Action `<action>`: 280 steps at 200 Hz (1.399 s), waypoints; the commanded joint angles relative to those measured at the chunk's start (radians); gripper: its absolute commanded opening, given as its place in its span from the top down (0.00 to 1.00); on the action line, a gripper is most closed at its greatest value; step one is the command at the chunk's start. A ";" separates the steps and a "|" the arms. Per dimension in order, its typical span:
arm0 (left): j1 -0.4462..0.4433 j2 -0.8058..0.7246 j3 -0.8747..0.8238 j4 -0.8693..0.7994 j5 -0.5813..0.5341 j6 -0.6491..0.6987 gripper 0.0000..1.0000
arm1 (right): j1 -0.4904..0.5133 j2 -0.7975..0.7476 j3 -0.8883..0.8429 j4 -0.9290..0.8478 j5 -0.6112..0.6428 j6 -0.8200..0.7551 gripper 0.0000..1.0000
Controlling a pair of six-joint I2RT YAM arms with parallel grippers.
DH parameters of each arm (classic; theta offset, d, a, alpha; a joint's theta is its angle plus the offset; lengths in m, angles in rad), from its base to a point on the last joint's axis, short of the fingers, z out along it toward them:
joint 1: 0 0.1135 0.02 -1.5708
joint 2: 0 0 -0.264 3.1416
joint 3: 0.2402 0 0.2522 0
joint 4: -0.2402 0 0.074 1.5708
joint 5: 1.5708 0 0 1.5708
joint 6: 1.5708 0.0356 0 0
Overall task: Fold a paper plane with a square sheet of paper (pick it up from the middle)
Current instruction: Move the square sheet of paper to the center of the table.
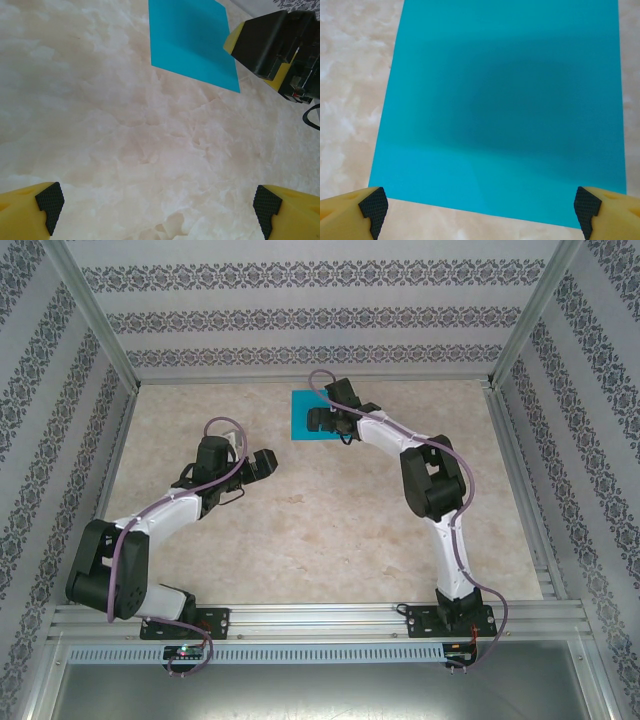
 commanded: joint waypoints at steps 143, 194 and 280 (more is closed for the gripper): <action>-0.008 0.010 0.021 -0.065 0.027 0.052 0.00 | 0.004 0.250 0.396 -0.374 0.030 0.007 0.03; -0.009 0.017 0.025 -0.075 0.033 0.062 0.00 | 0.006 0.274 0.432 -0.463 -0.027 0.020 0.05; -0.009 0.020 0.012 -0.081 0.045 0.072 0.00 | 0.012 0.290 0.481 -0.620 -0.044 0.003 0.08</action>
